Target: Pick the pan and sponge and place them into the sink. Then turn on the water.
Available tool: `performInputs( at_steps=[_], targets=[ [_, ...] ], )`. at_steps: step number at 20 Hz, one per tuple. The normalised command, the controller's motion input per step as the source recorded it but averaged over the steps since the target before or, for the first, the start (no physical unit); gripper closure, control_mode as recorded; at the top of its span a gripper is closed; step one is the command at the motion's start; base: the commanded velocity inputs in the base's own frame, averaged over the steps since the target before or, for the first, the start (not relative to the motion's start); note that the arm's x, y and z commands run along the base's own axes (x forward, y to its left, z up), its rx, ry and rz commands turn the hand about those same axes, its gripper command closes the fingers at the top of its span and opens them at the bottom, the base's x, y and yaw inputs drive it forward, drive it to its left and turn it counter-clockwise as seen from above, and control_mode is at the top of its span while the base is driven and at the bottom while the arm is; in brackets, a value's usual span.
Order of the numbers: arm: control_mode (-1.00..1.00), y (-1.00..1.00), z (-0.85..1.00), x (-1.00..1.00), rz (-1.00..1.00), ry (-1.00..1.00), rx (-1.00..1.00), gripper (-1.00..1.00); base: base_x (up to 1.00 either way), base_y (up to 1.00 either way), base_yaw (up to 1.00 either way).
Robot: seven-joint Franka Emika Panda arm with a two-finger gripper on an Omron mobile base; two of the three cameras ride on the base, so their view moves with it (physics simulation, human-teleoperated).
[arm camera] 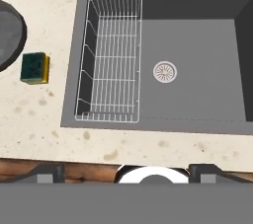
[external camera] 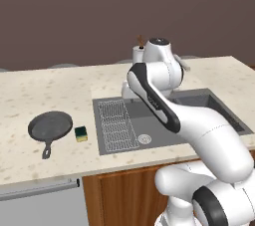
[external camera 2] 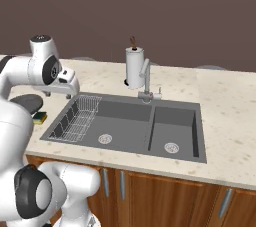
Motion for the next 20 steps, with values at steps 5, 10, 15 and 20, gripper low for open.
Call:
performInputs(
  at_steps=[5, 10, 15, 20],
  targets=[
    [-1.0, 0.27, -0.11, 0.0, 0.0, 0.02, 0.0, -1.0, 0.0, 0.0, 0.0],
    [-1.0, 0.27, -0.1, 0.0, 0.0, 0.03, 0.0, -1.0, 0.0, 0.0, 0.0],
    [-1.0, 0.29, -0.09, 0.0, 0.0, 0.03, 0.0, -1.0, 0.0, 0.0, 0.0],
    [-1.0, 0.29, -0.09, 0.0, 0.0, 0.02, 0.0, -1.0, 0.0, 0.0, 0.0]
  ],
)
